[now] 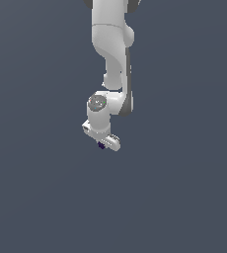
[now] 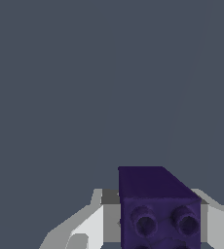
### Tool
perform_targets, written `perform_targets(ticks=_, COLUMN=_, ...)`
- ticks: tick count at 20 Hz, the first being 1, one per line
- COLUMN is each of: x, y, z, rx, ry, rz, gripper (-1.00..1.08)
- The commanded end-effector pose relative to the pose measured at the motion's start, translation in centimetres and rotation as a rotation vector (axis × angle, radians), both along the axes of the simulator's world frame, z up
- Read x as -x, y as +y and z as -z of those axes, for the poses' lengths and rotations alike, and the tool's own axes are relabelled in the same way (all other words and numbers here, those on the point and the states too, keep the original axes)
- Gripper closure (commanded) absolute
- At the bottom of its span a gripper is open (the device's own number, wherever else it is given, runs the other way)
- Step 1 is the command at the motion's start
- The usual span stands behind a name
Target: Pick up the object and move it to a goal position.
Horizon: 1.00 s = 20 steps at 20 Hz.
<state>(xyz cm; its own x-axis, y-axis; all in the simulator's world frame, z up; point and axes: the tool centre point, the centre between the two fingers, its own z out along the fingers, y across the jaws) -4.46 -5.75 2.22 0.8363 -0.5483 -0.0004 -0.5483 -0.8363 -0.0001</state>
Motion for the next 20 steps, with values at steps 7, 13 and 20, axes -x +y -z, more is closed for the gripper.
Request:
perform_targets(ticks=7, x=-0.6, y=-0.7, z=-1.2, rx=0.000, ry=0.000, rz=0.000, gripper=1.08)
perform_targets(ticks=13, x=-2.0, y=-2.4, z=-4.1, rx=0.000, ry=0.000, rz=0.000, gripper=1.08)
perform_targets(ticks=20, x=-4.6, y=-5.4, z=-9.2, rx=0.001, ry=0.000, rz=0.000, gripper=1.08)
